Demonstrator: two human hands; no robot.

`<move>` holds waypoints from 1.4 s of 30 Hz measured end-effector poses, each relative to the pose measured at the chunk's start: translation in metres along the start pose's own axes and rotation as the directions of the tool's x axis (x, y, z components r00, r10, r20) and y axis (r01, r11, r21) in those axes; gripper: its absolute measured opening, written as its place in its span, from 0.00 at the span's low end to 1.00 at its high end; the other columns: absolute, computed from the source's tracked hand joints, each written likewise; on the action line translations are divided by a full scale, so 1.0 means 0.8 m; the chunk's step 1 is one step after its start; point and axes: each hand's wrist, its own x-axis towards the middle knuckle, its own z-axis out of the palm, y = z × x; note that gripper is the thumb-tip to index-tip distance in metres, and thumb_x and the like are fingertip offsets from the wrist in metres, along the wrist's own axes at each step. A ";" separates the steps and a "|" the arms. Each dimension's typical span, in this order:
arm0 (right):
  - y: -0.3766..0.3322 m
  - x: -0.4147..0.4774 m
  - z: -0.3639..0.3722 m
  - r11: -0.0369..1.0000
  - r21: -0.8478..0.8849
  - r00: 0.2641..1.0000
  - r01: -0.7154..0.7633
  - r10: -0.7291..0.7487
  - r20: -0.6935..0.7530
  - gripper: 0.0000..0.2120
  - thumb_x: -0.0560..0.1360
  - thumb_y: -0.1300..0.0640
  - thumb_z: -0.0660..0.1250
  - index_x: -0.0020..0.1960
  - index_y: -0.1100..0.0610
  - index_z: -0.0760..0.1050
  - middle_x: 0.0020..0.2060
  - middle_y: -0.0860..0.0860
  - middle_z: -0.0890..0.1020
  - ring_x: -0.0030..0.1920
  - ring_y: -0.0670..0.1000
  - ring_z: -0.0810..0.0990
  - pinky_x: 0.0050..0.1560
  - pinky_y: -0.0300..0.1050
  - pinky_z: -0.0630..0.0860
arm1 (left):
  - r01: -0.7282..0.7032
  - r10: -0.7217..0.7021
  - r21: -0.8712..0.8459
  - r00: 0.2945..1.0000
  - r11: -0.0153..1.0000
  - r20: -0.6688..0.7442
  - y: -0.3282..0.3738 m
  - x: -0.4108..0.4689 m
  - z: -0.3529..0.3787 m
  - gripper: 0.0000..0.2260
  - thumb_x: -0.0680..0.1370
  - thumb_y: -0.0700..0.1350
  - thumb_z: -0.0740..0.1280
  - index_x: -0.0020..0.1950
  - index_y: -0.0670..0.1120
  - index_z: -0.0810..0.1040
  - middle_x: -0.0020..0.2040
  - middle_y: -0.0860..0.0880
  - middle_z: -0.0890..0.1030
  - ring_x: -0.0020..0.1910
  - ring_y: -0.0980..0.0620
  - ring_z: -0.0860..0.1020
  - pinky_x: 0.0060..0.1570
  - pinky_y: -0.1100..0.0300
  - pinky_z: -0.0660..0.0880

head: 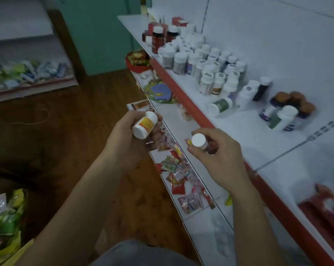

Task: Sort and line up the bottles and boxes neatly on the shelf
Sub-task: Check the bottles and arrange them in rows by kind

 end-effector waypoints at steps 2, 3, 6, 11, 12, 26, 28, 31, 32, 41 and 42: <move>-0.014 0.048 0.043 1.000 0.010 0.999 0.019 -0.020 0.037 0.14 0.73 0.54 0.78 0.56 0.44 0.81 0.52 0.40 0.82 0.54 0.43 0.79 0.48 0.33 0.75 | -0.018 0.017 -0.025 0.999 1.000 -0.045 0.036 0.021 -0.040 0.15 0.82 0.49 0.58 0.60 0.40 0.75 0.39 0.47 0.74 0.35 0.50 0.72 0.38 0.55 0.69; -0.019 0.071 0.063 0.999 0.019 0.998 0.035 -0.036 0.048 0.14 0.73 0.54 0.78 0.57 0.46 0.81 0.53 0.40 0.81 0.55 0.43 0.79 0.49 0.34 0.75 | -0.042 0.040 -0.033 0.997 0.999 -0.061 0.052 0.033 -0.059 0.15 0.82 0.49 0.59 0.60 0.40 0.76 0.40 0.46 0.74 0.36 0.50 0.72 0.38 0.55 0.70; -0.027 0.144 0.120 0.995 0.032 0.995 0.098 -0.098 0.016 0.15 0.73 0.54 0.78 0.59 0.50 0.82 0.53 0.42 0.82 0.56 0.43 0.79 0.49 0.34 0.75 | -0.113 0.107 -0.045 0.988 0.993 -0.114 0.089 0.067 -0.115 0.15 0.82 0.48 0.59 0.59 0.39 0.77 0.42 0.45 0.75 0.37 0.50 0.73 0.39 0.55 0.69; -0.020 0.279 0.214 0.988 0.064 0.986 0.138 -0.143 0.088 0.15 0.74 0.53 0.77 0.59 0.45 0.79 0.54 0.37 0.80 0.57 0.37 0.77 0.51 0.29 0.73 | -0.124 0.094 -0.078 0.947 0.989 -0.306 0.129 0.132 -0.198 0.15 0.83 0.48 0.58 0.55 0.41 0.82 0.40 0.45 0.78 0.37 0.50 0.76 0.41 0.54 0.70; -0.018 0.309 0.235 0.987 0.064 0.982 0.150 -0.156 0.105 0.15 0.74 0.53 0.77 0.59 0.44 0.78 0.53 0.36 0.80 0.56 0.35 0.76 0.51 0.28 0.72 | -0.123 0.088 -0.083 0.936 0.989 -0.341 0.140 0.149 -0.214 0.15 0.83 0.48 0.59 0.56 0.41 0.82 0.40 0.45 0.79 0.36 0.51 0.77 0.41 0.55 0.71; -0.050 0.741 0.423 0.970 0.062 0.953 0.236 -0.243 0.180 0.16 0.72 0.58 0.78 0.58 0.50 0.79 0.53 0.44 0.82 0.53 0.42 0.78 0.47 0.27 0.70 | -0.291 0.248 0.004 0.810 0.957 -0.532 0.385 0.446 -0.343 0.16 0.82 0.48 0.61 0.64 0.44 0.82 0.52 0.44 0.79 0.46 0.49 0.76 0.44 0.55 0.73; -0.045 0.780 0.428 0.975 0.054 0.968 0.213 -0.219 0.126 0.16 0.72 0.58 0.78 0.57 0.49 0.79 0.53 0.44 0.82 0.53 0.43 0.78 0.48 0.28 0.71 | -0.281 0.237 -0.010 0.825 0.960 -0.513 0.405 0.496 -0.348 0.16 0.82 0.48 0.60 0.61 0.44 0.83 0.50 0.44 0.79 0.45 0.49 0.76 0.43 0.55 0.73; -0.023 0.831 0.436 0.983 0.028 0.983 0.179 -0.180 0.029 0.15 0.73 0.58 0.77 0.57 0.49 0.79 0.53 0.45 0.82 0.54 0.44 0.78 0.52 0.37 0.77 | -0.224 0.188 -0.030 0.877 0.974 -0.443 0.431 0.574 -0.357 0.15 0.81 0.48 0.61 0.58 0.44 0.85 0.47 0.45 0.80 0.43 0.49 0.77 0.42 0.55 0.72; -0.014 0.848 0.440 0.988 0.013 0.988 0.154 -0.154 -0.002 0.15 0.73 0.58 0.77 0.57 0.49 0.79 0.53 0.44 0.82 0.54 0.44 0.78 0.54 0.40 0.78 | -0.204 0.172 -0.037 0.897 0.978 -0.406 0.440 0.600 -0.361 0.15 0.80 0.48 0.62 0.57 0.45 0.86 0.47 0.45 0.80 0.43 0.49 0.77 0.42 0.55 0.72; 0.032 1.021 0.493 0.993 -0.118 0.980 -0.030 0.006 -0.201 0.16 0.74 0.55 0.77 0.56 0.43 0.75 0.52 0.48 0.83 0.50 0.47 0.81 0.47 0.38 0.78 | -0.110 0.131 0.169 0.984 0.980 -0.121 0.540 0.854 -0.419 0.14 0.83 0.47 0.60 0.58 0.45 0.84 0.45 0.47 0.81 0.43 0.50 0.77 0.40 0.57 0.71; 0.033 1.041 0.500 0.991 -0.126 0.973 -0.054 0.024 -0.229 0.16 0.73 0.55 0.78 0.56 0.44 0.75 0.51 0.47 0.83 0.50 0.47 0.81 0.47 0.38 0.78 | -0.105 0.133 0.271 0.987 0.957 -0.088 0.554 0.882 -0.425 0.14 0.83 0.47 0.60 0.58 0.46 0.84 0.43 0.49 0.82 0.42 0.51 0.77 0.38 0.58 0.71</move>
